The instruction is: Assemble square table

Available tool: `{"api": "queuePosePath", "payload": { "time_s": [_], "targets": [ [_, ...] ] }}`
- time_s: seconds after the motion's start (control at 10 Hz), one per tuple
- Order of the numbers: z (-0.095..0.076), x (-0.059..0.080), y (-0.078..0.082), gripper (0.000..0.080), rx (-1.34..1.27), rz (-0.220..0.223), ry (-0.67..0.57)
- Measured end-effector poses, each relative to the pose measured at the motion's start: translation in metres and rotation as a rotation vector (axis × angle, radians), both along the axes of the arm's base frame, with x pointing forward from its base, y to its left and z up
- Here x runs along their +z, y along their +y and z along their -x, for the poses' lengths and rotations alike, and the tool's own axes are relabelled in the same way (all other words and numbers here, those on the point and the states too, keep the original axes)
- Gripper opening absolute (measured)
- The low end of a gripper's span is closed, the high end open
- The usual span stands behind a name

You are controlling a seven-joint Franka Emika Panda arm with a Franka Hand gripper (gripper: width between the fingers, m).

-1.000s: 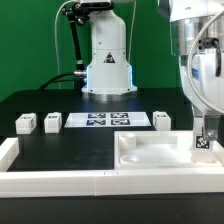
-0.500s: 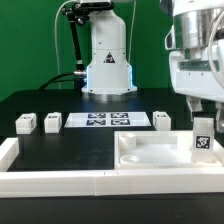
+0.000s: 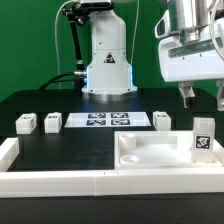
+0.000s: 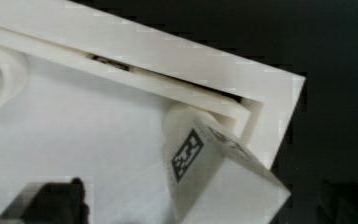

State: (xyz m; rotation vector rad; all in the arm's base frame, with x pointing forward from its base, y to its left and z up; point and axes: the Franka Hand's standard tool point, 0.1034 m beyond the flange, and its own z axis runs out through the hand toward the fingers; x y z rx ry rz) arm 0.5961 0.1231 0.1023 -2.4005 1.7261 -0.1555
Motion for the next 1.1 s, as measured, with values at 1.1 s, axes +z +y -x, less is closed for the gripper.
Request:
{"api": "queuePosePath", "payload": {
  "time_s": [1.1],
  "targets": [
    [0.003,-0.001,-0.040,0.0649,0.416,0.084,-0.023]
  ]
}}
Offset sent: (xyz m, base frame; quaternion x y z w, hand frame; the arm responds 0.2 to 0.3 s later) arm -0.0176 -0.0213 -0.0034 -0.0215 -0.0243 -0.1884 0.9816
